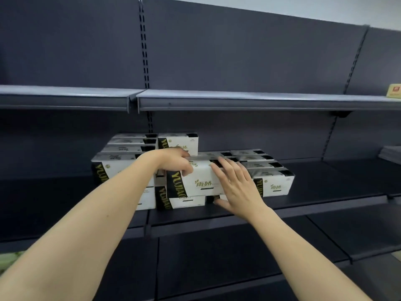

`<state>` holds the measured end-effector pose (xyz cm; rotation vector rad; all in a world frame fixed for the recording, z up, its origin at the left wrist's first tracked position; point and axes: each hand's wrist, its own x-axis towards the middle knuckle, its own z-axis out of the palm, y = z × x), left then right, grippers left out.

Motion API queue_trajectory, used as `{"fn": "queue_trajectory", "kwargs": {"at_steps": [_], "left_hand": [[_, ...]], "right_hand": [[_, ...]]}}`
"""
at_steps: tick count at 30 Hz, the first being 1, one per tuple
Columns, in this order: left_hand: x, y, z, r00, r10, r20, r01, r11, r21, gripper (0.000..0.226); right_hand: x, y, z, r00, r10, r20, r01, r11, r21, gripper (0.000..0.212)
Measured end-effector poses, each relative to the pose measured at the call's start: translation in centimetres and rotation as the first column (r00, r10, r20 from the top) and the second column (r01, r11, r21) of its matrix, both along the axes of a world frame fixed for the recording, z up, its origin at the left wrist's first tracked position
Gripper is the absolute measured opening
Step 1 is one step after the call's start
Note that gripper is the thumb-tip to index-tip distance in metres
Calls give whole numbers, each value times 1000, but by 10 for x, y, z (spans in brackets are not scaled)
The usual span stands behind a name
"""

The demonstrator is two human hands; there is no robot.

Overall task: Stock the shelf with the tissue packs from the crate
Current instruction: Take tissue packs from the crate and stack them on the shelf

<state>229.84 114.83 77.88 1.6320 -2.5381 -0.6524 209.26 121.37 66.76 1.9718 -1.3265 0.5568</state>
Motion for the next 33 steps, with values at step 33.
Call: {"fn": "queue_trajectory", "kwargs": {"at_steps": [33], "left_hand": [[-28, -77, -60, 942, 11, 335, 202, 777, -596, 99]], "right_hand": [[0, -132, 3, 996, 74, 52, -82, 979, 185, 98]]}}
